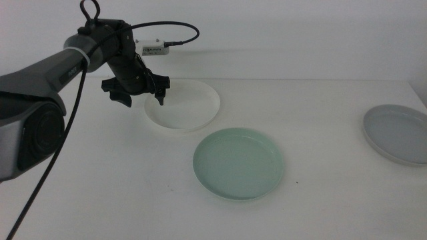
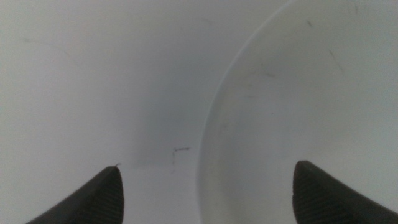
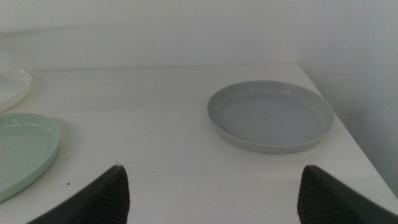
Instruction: Stack the three bowls on top of each other.
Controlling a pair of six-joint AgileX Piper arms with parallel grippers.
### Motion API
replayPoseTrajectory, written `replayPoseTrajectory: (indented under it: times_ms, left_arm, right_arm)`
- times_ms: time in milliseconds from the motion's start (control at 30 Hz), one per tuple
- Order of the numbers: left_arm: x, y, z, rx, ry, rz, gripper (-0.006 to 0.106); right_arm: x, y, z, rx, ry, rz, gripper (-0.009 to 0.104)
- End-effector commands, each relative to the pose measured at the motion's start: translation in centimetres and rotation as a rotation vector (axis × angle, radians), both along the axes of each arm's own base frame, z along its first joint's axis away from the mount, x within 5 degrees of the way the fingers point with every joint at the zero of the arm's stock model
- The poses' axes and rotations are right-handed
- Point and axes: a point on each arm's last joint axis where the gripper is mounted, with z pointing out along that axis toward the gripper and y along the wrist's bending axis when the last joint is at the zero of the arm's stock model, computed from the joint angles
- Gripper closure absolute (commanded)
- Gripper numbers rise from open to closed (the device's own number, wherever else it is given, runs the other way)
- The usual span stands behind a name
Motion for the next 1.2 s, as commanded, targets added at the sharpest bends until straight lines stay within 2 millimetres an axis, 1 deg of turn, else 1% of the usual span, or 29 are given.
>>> replayPoseTrajectory:
  times_ms: [0,67,200,267,400,467,533,567,633,800,867,933,1000,1100,1167]
  left_arm:
    - [0.3,0.2,0.1,-0.024,-0.019,0.016,0.012]
    - [0.3,0.2,0.0,-0.022,-0.021,0.016,0.017]
    - [0.5,0.2,-0.4,-0.025,-0.027,0.017,0.032]
    - [0.5,0.1,-0.9,-0.038,-0.016,0.024,0.039]
    - [0.6,0.1,-1.8,-0.092,0.012,0.038,0.044]
    - [0.6,0.3,-2.0,-0.117,0.019,0.030,0.045]
    - [0.7,0.4,-2.0,-0.128,0.019,0.021,0.049]
    - [0.7,0.5,-2.0,-0.125,0.016,0.021,0.053]
    - [0.8,0.8,-1.9,-0.127,0.011,0.031,0.064]
    - [1.0,1.6,-1.8,-0.129,0.005,0.042,0.100]
    - [1.0,1.8,-1.5,-0.132,0.002,0.036,0.102]
    - [1.1,2.0,-0.2,-0.133,-0.013,0.031,0.102]
    - [0.9,2.2,2.1,-0.129,-0.057,0.013,0.102]
    - [-0.1,2.5,6.8,-0.100,-0.150,-0.014,0.102]
    - [-1.1,2.5,9.3,-0.100,-0.202,-0.033,0.102]
  right_arm:
    - [0.0,0.0,-0.1,-0.011,-0.004,-0.003,0.004]
    - [0.0,0.0,-0.1,-0.011,-0.004,-0.003,0.004]
    - [0.0,0.0,-0.1,-0.011,-0.004,-0.003,0.004]
    - [0.0,0.0,-0.1,-0.011,-0.004,-0.003,0.004]
    - [0.0,0.0,-0.1,-0.011,-0.004,-0.003,0.004]
    - [0.0,0.0,-0.1,-0.011,-0.004,-0.003,0.004]
    - [0.0,0.0,-0.1,-0.011,-0.004,-0.003,0.004]
    - [0.0,0.0,-0.1,-0.011,-0.004,-0.003,0.004]
    - [0.0,0.0,-0.1,-0.011,-0.004,-0.003,0.004]
    - [0.0,0.0,-0.1,-0.011,-0.004,-0.003,0.004]
    - [0.0,0.0,-0.1,-0.011,-0.004,-0.003,0.004]
    - [0.0,0.0,-0.1,-0.011,-0.004,-0.003,0.004]
    - [0.0,0.0,-0.1,-0.011,-0.004,-0.003,0.004]
    - [0.0,0.0,-0.1,-0.011,-0.004,-0.003,0.004]
    - [0.0,0.0,-0.1,-0.011,-0.004,-0.003,0.004]
